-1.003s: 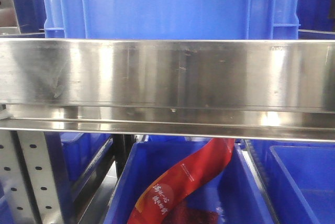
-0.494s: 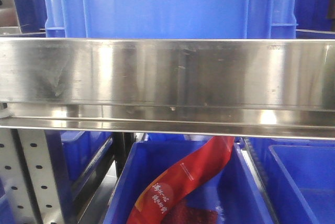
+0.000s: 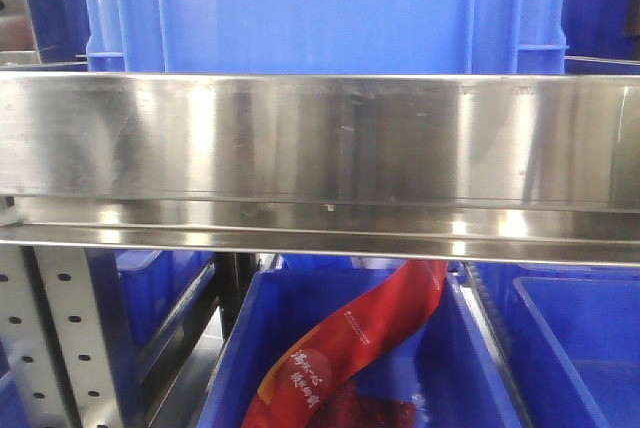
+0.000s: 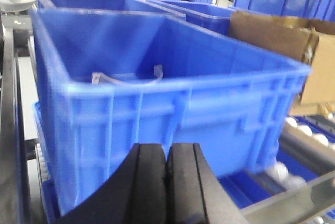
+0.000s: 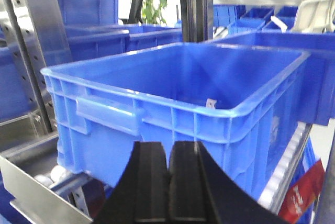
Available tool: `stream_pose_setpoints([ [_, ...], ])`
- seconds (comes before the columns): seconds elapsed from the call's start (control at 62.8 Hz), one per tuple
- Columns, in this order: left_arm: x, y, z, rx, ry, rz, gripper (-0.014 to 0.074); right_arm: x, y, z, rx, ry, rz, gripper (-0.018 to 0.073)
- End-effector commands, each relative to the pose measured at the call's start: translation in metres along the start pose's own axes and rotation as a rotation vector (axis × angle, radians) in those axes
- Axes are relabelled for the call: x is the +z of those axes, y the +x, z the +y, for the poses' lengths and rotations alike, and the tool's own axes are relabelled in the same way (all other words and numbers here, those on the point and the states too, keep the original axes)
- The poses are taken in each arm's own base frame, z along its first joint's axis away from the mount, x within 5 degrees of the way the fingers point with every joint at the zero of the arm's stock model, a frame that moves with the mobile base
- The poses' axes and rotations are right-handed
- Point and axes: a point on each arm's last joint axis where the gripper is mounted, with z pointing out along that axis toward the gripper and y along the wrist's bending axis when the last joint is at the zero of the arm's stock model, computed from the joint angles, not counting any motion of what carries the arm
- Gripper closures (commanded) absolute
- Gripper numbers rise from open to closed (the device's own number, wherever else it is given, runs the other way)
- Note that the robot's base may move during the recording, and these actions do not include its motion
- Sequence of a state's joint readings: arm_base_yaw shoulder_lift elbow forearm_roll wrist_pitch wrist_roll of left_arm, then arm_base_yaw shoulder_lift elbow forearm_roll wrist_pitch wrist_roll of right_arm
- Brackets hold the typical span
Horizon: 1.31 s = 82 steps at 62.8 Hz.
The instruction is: Grab PVC pipe and place in blue bin
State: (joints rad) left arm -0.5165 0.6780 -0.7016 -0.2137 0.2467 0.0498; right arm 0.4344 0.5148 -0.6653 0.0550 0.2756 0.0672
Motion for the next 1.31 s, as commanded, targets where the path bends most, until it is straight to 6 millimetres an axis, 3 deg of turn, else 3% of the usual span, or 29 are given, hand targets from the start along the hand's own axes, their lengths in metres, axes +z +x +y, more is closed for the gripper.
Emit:
stream_pose_setpoints([
  [0.0,-0.012,0.001,0.000,0.003,0.007,-0.059,0.0707,-0.006,-0.002,0.000,-0.013,-0.003,-0.026,0.0721],
  [0.191,-0.023,-0.002,-0.001,0.005,0.014,-0.099,0.0707,-0.007,-0.003,0.000,-0.013,-0.004,-0.039,0.0721],
  [0.78,-0.023,-0.002,-0.001,0.005,0.014,-0.099,0.0707,-0.011,0.002,-0.001,-0.034,0.001,-0.042,0.0721],
  [0.972,-0.023,-0.002,-0.001,0.005,0.014,-0.099,0.0707,-0.033,0.035,-0.010,-0.101,0.075,-0.062,0.0721],
  [1.131,-0.023,-0.002,-0.001,0.005,0.014,-0.099,0.0707,-0.046,0.083,-0.023,-0.015,0.223,-0.067,0.0721],
  [1.29,-0.023,-0.002,-0.001,0.005,0.014,-0.099,0.0707,-0.050,0.130,-0.035,-0.051,0.357,-0.098,0.0721],
])
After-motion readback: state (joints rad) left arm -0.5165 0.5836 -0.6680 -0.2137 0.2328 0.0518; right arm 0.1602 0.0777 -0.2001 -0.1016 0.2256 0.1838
